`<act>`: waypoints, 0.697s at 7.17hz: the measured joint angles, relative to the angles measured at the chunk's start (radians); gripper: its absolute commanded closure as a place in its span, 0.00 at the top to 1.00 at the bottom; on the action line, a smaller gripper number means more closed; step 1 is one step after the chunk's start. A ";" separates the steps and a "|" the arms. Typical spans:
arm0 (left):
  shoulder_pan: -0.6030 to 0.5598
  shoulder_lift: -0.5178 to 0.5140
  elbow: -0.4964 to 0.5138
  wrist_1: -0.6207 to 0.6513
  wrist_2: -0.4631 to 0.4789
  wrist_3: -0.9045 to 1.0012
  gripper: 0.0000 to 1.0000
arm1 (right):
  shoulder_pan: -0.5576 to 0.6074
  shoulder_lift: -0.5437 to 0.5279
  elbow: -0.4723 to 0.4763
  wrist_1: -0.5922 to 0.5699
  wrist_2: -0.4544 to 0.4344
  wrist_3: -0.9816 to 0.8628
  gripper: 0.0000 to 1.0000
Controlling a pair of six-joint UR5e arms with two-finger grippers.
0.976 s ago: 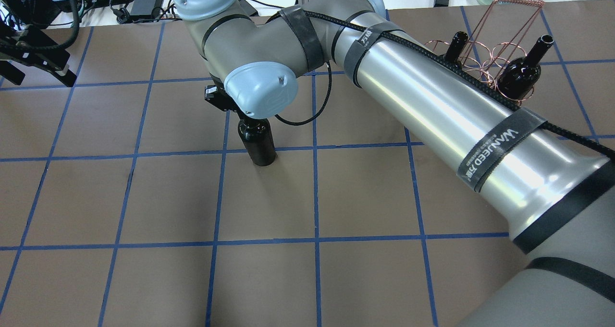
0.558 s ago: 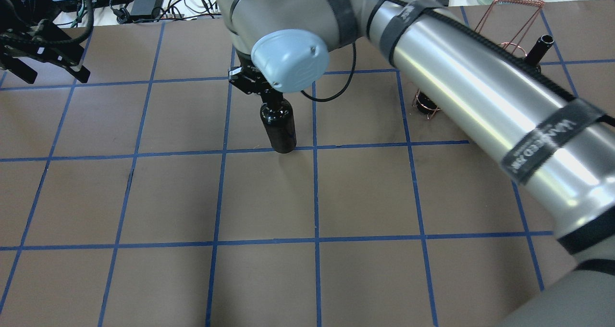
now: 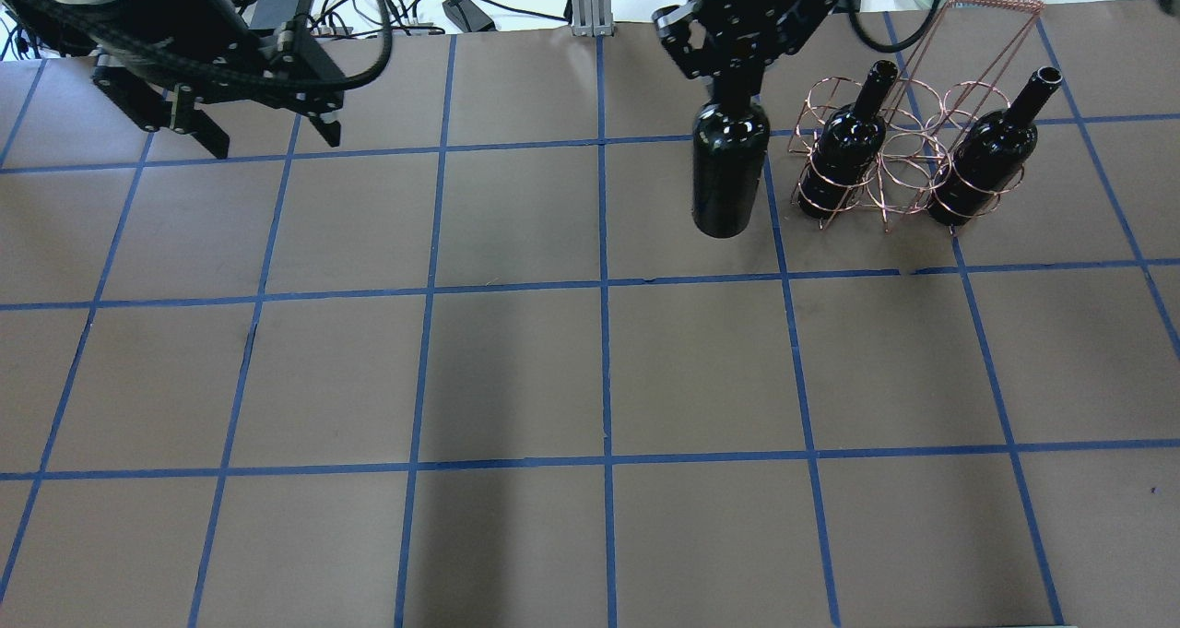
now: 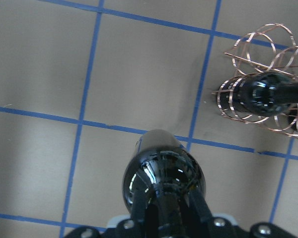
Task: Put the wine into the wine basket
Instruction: 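Lift the bottle with the right gripper and carry it to the copper rack, then lower the bottle with the right gripper into the empty rack slot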
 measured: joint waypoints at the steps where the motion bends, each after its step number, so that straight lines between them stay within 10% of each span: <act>1: -0.068 -0.010 -0.014 0.044 0.032 -0.061 1.00 | -0.070 -0.036 0.000 0.036 -0.003 -0.078 0.00; 5: -0.192 -0.038 -0.086 0.197 0.065 -0.120 1.00 | -0.300 -0.106 0.001 0.148 -0.035 -0.330 0.00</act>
